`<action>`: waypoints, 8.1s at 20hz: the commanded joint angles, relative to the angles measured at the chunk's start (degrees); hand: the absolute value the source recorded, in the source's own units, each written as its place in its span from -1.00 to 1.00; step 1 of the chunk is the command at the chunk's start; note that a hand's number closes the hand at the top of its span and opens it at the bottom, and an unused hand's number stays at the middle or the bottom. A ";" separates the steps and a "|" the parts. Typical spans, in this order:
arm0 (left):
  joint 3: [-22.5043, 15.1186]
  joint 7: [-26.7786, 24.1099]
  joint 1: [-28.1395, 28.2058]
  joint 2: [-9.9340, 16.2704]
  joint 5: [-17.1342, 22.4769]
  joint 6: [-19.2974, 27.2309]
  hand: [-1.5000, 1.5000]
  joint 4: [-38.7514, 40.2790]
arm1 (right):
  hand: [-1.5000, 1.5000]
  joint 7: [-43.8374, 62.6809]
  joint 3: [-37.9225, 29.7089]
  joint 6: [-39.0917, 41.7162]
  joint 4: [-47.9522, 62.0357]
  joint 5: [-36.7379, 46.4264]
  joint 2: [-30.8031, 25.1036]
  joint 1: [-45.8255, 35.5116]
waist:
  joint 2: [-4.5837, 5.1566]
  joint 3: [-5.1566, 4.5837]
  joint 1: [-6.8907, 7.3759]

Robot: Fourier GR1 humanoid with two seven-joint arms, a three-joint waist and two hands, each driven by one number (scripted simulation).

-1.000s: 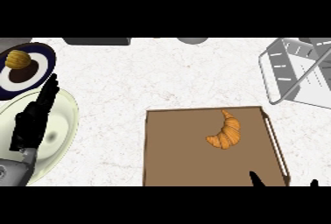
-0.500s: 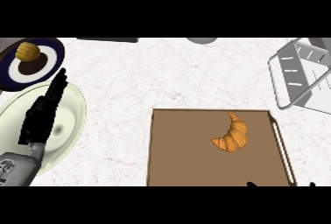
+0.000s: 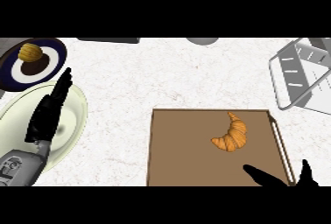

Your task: Pick the croissant from the tray and place it in the tiered basket

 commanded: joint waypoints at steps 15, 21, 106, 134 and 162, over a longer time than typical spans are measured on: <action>2.79 0.51 1.16 0.57 0.85 -2.06 0.00 1.46 | -1.00 21.31 -6.43 21.82 10.58 19.57 11.58 -21.01 | -1.10 0.34 -2.37; 3.48 1.15 0.66 0.09 -0.23 -0.63 0.00 0.91 | -1.00 21.30 -7.81 25.19 12.33 22.60 11.64 -23.59 | -1.34 0.40 -3.09; 8.92 -0.76 4.24 -8.31 -8.95 -5.01 0.00 0.97 | 1.00 -39.76 -29.69 47.59 26.01 -12.01 -24.40 -58.77 | -1.15 0.64 -3.14; 10.29 2.31 1.06 -10.49 -10.91 -8.12 0.00 -0.74 | 1.00 -79.21 -27.23 36.04 83.77 8.95 -37.03 -70.97 | -0.20 0.82 -1.12; 12.36 -0.40 3.20 -11.74 -12.29 -9.43 0.00 0.65 | -1.00 -77.29 -44.86 42.89 95.05 -7.54 -46.37 -71.14 | -0.35 0.82 -1.66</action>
